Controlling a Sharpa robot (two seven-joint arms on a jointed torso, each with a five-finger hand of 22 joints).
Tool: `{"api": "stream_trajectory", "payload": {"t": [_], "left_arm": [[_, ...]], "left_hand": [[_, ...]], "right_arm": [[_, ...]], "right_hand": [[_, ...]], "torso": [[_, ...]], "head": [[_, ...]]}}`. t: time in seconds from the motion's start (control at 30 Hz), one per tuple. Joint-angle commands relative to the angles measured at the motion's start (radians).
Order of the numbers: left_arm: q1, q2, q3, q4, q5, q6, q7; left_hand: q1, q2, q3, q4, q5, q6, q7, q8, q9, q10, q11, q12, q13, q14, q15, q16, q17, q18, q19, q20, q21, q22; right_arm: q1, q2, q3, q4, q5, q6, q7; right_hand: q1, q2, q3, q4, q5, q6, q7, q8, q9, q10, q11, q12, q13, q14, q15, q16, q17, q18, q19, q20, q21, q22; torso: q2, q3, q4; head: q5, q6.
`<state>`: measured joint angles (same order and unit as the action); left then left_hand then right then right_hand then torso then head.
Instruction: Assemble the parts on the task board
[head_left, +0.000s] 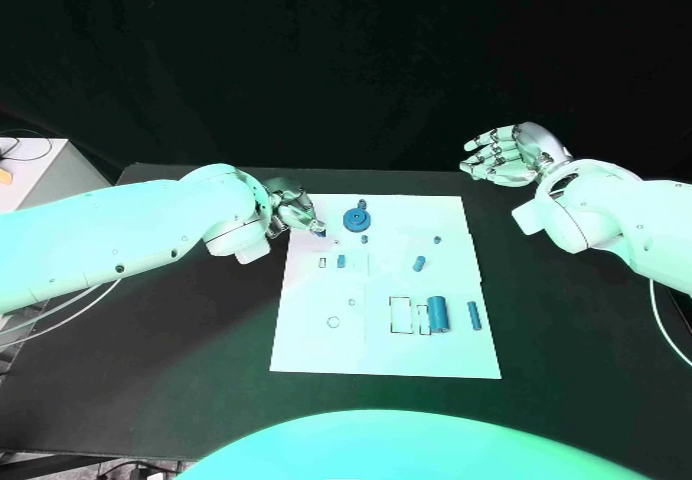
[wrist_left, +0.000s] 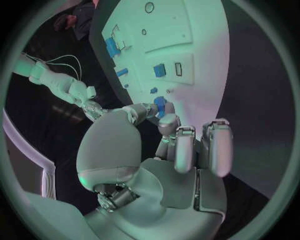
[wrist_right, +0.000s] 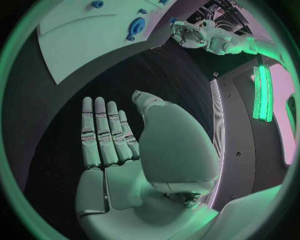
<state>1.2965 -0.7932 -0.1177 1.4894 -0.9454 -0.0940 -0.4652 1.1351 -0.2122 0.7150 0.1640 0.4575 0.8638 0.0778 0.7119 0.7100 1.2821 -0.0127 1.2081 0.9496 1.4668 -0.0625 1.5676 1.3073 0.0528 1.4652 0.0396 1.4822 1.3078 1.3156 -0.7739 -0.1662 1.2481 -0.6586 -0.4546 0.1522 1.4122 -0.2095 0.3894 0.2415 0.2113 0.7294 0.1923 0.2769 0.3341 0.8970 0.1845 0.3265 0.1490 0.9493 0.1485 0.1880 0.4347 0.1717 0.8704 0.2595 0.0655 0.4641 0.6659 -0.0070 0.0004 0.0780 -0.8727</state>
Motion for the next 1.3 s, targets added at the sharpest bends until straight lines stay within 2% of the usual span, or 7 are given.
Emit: {"api": "stream_trajectory", "payload": {"t": [0.03, 0.27, 0.33, 0.57, 0.9, 1.3], "left_arm": [[-0.001, 0.007, -0.005, 0.002, -0.037, 0.023, -0.021], [-0.002, 0.022, -0.017, -0.005, -0.047, 0.083, -0.046], [-0.002, 0.026, -0.019, -0.008, -0.052, 0.096, -0.053], [-0.002, 0.041, -0.022, -0.02, -0.068, 0.102, -0.062], [-0.003, 0.046, -0.024, -0.019, -0.083, 0.116, -0.07], [-0.024, 0.044, -0.025, -0.01, -0.131, 0.11, -0.071]], "left_hand": [[0.001, 0.005, 0.184, -0.186, 0.004, 0.017, -0.012, 0.002, 0.068, 0.008, 0.0, 0.002, -0.002, 0.104, -0.008, 0.003, 0.263, -0.017, 0.016, -0.003, 0.003, 0.128], [0.001, 0.005, 0.185, -0.186, 0.004, 0.017, -0.012, 0.002, 0.067, 0.009, 0.0, 0.002, -0.001, 0.104, -0.008, 0.003, 0.263, -0.017, 0.015, -0.003, 0.003, 0.127], [0.001, 0.005, 0.185, -0.186, 0.004, 0.017, -0.012, 0.002, 0.067, 0.009, 0.0, 0.002, -0.001, 0.104, -0.008, 0.003, 0.263, -0.017, 0.015, -0.003, 0.003, 0.127], [0.001, 0.005, 0.185, -0.186, 0.004, 0.017, -0.012, 0.002, 0.067, 0.008, 0.0, 0.002, -0.002, 0.104, -0.008, 0.003, 0.263, -0.016, 0.014, -0.003, 0.002, 0.125], [0.0, 0.006, 0.187, -0.186, 0.004, 0.017, -0.013, 0.001, 0.066, 0.008, 0.0, 0.0, -0.004, 0.104, -0.009, 0.003, 0.263, -0.016, 0.014, -0.004, 0.002, 0.125], [0.0, 0.007, 0.188, -0.186, 0.003, 0.018, -0.013, 0.0, 0.066, 0.009, -0.001, 0.0, -0.003, 0.104, -0.009, 0.003, 0.263, -0.017, 0.016, -0.004, 0.003, 0.127]], "right_arm": [[0.0, 0.004, 0.0, -0.008, 0.044, -0.006, 0.053], [0.0, 0.009, 0.0, -0.012, 0.054, -0.017, 0.061], [0.0, 0.01, 0.0, -0.013, 0.055, -0.023, 0.061], [0.0, 0.013, 0.0, -0.017, 0.057, -0.034, 0.066], [0.0, 0.014, 0.0, -0.015, 0.06, -0.034, 0.063], [0.0, 0.01, 0.0, -0.013, 0.058, -0.033, 0.054]], "right_hand": [[-0.008, 0.003, -0.001, -0.019, 0.003, 0.006, 0.05, -0.021, -0.011, 0.008, 0.006, -0.043, -0.054, -0.014, 0.01, -0.04, -0.047, 0.011, -0.041, 0.013, -0.005, -0.076], [-0.019, 0.007, -0.01, -0.036, 0.003, 0.001, 0.06, -0.049, -0.023, 0.01, 0.015, -0.088, -0.086, -0.026, 0.018, -0.08, -0.106, 0.01, -0.08, 0.024, -0.005, -0.164], [-0.021, 0.009, -0.025, -0.042, 0.004, -0.019, 0.072, -0.07, -0.03, -0.016, 0.029, -0.114, -0.086, -0.044, 0.032, -0.104, -0.131, 0.005, -0.092, 0.028, -0.005, -0.197], [-0.018, 0.018, -0.052, -0.049, 0.004, -0.048, 0.073, -0.096, -0.045, -0.039, 0.033, -0.144, -0.087, -0.06, 0.035, -0.123, -0.162, 0.003, -0.102, 0.028, -0.003, -0.236], [-0.018, 0.021, -0.06, -0.049, 0.004, -0.056, 0.078, -0.102, -0.05, -0.04, 0.036, -0.151, -0.087, -0.059, 0.039, -0.123, -0.169, 0.002, -0.101, 0.029, -0.003, -0.245], [-0.02, 0.023, -0.071, -0.048, 0.005, -0.059, 0.084, -0.107, -0.053, -0.04, 0.04, -0.157, -0.086, -0.059, 0.042, -0.123, -0.176, 0.0, -0.099, 0.029, -0.002, -0.254]], "torso": [[0.001, 0.0004, -0.0015], [0.002, 0.0002, -0.0003], [0.002, 0.0003, 0.0002], [0.002, -0.0001, 0.0], [0.002, -0.0001, 0.0009], [0.001, -0.0004, 0.0001]], "head": [[0.001, 0.0], [-0.001, 0.0], [-0.001, 0.0], [0.0, 0.0], [-0.003, 0.0], [-0.002, 0.0]]}}
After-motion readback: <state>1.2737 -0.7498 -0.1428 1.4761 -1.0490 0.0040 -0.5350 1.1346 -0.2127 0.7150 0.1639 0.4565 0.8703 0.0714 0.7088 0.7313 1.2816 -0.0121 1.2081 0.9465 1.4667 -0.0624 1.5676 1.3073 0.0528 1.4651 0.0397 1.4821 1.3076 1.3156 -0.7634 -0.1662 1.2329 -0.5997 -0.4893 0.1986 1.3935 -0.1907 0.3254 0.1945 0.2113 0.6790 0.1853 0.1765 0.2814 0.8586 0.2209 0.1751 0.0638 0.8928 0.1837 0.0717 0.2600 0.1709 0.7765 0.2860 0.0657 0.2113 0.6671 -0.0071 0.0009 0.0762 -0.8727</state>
